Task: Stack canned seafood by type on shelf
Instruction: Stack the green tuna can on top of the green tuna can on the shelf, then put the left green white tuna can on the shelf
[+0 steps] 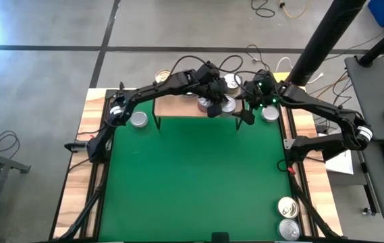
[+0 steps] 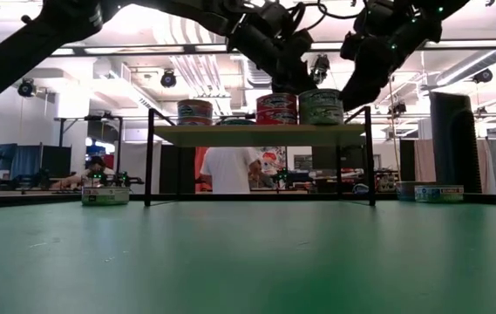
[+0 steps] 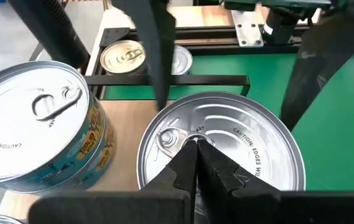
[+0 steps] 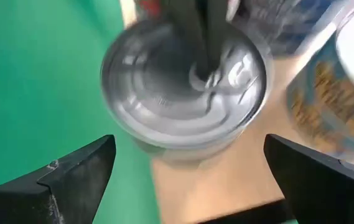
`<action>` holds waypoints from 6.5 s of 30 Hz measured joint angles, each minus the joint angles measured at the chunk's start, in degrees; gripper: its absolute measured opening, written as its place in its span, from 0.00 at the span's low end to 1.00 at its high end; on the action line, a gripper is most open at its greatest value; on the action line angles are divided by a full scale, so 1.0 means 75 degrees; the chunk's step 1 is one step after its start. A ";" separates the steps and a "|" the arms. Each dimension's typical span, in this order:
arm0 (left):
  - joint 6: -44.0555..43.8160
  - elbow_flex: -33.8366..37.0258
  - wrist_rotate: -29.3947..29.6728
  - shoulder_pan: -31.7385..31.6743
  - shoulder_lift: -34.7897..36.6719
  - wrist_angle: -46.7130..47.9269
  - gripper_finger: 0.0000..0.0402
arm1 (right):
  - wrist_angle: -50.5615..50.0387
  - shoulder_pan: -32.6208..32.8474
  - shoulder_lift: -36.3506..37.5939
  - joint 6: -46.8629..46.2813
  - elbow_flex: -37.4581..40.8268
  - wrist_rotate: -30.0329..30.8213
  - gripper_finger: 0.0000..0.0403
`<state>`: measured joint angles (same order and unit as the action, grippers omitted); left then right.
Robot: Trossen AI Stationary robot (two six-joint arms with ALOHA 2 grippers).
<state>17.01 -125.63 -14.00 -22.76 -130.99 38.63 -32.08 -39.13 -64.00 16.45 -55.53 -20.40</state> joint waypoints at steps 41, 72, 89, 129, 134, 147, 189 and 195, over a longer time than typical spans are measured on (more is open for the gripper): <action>-0.0455 0.3793 0.2165 0.0031 0.4201 0.1342 0.00 | 0.0593 0.0067 0.0022 -0.0668 -0.0606 0.0461 0.46; -0.0565 0.5918 0.2337 0.0130 0.4111 -0.2130 0.00 | 0.0445 0.0185 0.0134 -0.0192 -0.0544 0.1732 0.54; -0.0958 0.6526 0.2807 0.1103 0.5667 -0.2011 0.00 | 0.0609 0.2772 0.1121 -0.1187 -0.0801 0.1657 0.59; -0.2969 1.2934 0.3089 0.4825 0.6865 -0.9342 0.00 | -0.2681 0.7641 -0.1945 -0.4663 -0.0524 0.4458 0.95; -0.3494 1.2963 0.3353 0.4258 0.6099 -0.9260 0.00 | -0.2823 0.7632 -0.1893 -0.4724 -0.0040 0.4084 0.95; -0.5528 1.2132 0.3157 0.3029 0.8574 -0.2768 0.00 | -0.3372 0.6587 -0.0578 -0.2861 -0.1270 0.4132 0.95; -1.3734 1.2657 0.6421 -0.0939 1.0473 -0.1451 0.00 | -0.6936 0.6225 -0.0082 -0.6771 -0.4495 0.4194 0.95; -1.5278 1.2657 0.6482 -0.1052 0.9724 -0.1484 0.00 | -0.5557 0.6798 -0.0091 -0.7019 -0.3720 0.4177 0.95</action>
<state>-97.58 -30.70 34.62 -30.65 -58.06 27.50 -73.76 11.85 -64.69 -36.20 -83.43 10.93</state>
